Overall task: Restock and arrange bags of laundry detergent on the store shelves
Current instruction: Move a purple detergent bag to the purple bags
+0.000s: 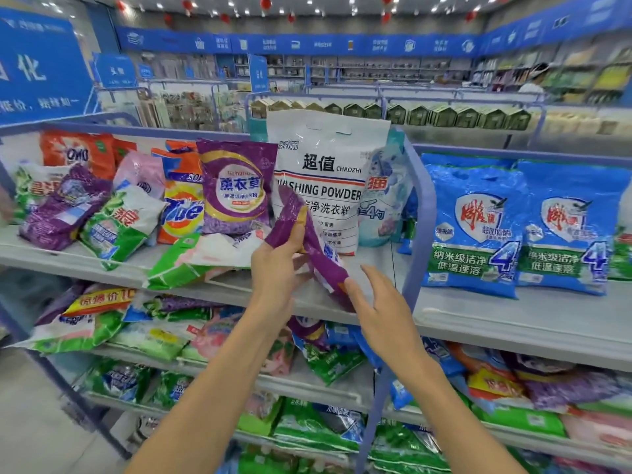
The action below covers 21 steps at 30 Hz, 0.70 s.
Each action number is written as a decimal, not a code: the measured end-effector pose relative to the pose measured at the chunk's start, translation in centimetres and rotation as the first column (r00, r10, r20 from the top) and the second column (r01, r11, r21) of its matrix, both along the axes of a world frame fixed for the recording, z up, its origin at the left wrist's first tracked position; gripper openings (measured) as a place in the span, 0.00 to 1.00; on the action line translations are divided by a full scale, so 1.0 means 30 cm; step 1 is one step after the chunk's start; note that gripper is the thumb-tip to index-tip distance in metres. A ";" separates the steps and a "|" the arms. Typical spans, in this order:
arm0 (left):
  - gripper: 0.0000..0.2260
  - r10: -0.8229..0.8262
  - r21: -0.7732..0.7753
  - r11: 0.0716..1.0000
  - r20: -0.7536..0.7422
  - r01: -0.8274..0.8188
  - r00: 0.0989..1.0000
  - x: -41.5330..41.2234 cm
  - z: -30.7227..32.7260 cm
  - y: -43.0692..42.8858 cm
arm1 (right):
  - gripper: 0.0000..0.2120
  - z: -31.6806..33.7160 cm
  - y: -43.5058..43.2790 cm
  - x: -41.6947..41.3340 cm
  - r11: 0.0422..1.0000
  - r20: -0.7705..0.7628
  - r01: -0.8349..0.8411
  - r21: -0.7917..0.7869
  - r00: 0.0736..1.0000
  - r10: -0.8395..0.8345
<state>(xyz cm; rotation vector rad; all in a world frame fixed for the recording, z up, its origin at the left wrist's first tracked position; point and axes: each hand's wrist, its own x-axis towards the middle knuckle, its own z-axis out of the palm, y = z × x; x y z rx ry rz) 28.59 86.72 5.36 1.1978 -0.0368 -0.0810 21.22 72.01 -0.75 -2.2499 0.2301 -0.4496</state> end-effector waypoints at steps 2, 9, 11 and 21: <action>0.09 0.016 -0.030 0.999 0.047 -0.015 0.999 0.003 0.032 0.005 | 0.33 0.010 0.004 0.005 0.991 -0.017 0.017 0.133 1.000 -0.015; 0.15 -0.022 -0.137 0.990 0.159 0.044 0.987 0.007 0.161 0.120 | 0.29 0.039 0.029 0.027 0.750 0.081 -0.194 0.632 0.979 0.185; 0.12 -0.081 -0.111 0.989 0.158 0.099 0.984 -0.009 0.188 0.138 | 0.34 0.023 0.026 0.034 0.572 0.155 -0.264 0.777 0.960 0.233; 0.12 -0.180 -0.093 0.978 0.059 0.185 0.982 -0.049 0.152 0.128 | 0.35 0.007 -0.063 -0.105 0.388 0.221 -0.390 0.835 0.884 0.413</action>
